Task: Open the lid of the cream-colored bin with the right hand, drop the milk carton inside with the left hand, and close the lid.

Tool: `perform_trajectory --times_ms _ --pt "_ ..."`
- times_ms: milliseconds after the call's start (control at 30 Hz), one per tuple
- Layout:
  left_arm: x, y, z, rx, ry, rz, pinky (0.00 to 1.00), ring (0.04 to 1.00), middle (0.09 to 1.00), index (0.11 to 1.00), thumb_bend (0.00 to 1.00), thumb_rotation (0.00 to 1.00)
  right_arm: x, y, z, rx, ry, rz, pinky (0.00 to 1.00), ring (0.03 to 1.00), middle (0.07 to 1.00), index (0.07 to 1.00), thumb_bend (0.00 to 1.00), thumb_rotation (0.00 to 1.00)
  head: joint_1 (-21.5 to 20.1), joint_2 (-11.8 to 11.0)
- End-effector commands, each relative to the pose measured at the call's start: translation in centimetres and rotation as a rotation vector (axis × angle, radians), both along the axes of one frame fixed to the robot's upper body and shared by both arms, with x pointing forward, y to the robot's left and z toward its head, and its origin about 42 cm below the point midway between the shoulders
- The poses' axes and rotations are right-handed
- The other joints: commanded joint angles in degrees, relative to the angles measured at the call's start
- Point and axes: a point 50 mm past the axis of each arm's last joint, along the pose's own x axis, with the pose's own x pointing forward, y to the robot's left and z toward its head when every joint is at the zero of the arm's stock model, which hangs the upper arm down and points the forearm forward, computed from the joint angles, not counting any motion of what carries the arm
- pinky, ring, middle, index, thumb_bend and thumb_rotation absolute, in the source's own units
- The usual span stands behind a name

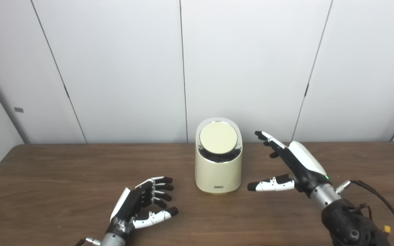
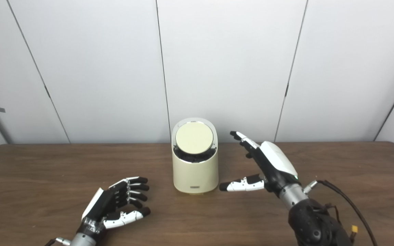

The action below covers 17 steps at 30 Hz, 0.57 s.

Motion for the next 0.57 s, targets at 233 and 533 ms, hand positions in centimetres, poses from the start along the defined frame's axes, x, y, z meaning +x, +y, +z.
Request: perform_trajectory --times_ms 233,533 --pt "1.0 0.1 2.4 -0.012 -0.112 -0.018 0.54 0.624 0.708 0.750 0.77 0.11 -0.6 -2.1 -2.3 0.173 -0.064 -0.062 0.76 0.865 0.907 0.969 0.80 0.40 -0.3 -0.2" --pt "1.1 0.1 2.7 -0.024 -0.139 -0.012 0.56 0.632 0.713 0.760 0.77 0.12 -1.9 -3.0 -4.3 0.313 -0.106 -0.048 0.73 0.839 0.885 0.906 0.77 0.25 -1.3 0.1"
